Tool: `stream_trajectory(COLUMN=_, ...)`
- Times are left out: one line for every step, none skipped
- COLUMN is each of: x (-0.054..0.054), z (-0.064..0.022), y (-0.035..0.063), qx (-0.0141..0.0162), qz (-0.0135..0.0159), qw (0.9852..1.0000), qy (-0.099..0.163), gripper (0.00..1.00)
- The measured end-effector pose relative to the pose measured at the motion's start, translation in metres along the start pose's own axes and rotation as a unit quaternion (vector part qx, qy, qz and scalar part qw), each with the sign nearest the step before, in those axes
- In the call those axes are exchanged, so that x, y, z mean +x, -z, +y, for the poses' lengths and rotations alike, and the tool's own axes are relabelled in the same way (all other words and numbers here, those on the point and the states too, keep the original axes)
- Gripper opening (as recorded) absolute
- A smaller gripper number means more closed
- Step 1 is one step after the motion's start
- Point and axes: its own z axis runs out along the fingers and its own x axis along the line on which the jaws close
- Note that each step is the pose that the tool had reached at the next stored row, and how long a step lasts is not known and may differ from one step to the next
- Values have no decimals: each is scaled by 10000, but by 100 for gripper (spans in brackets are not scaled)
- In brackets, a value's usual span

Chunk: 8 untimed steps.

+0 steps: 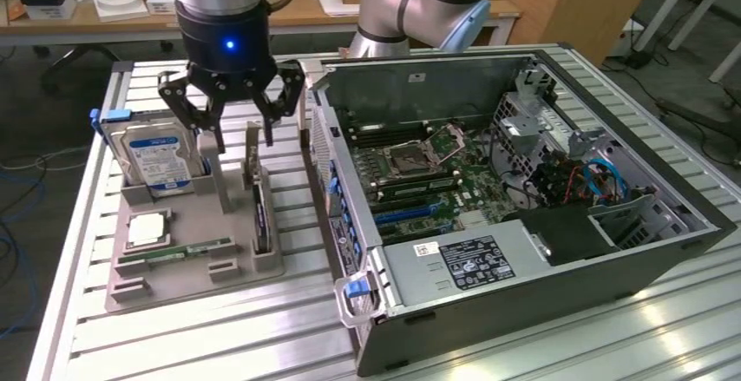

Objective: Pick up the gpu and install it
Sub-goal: 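Pick up the gpu and move the gpu toward the slot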

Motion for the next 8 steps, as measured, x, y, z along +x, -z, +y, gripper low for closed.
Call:
stream_trajectory(x=-1, z=-8, y=-18, qx=0, qz=0, qw=10000, qy=6, gripper=59)
stream_trajectory(x=-2, z=-21, y=-35, qx=0, qz=1, qw=10000, qy=11, gripper=59)
stream_trajectory(x=-1, z=-39, y=-52, qx=0, qz=1, qw=10000, qy=15, gripper=59)
stream_trajectory(x=0, z=-65, y=-70, qx=0, qz=1, qw=10000, qy=17, gripper=59)
stream_trajectory(x=0, z=-107, y=-105, qx=0, qz=0, qw=10000, qy=18, gripper=59)
stream_trajectory(x=-3, z=-115, y=-123, qx=-1, qz=0, qw=10000, qy=19, gripper=59)
stream_trajectory(x=-6, z=-119, y=-140, qx=0, qz=1, qw=10000, qy=19, gripper=59)
stream_trajectory(x=-10, z=-121, y=-158, qx=0, qz=0, qw=10000, qy=19, gripper=59)
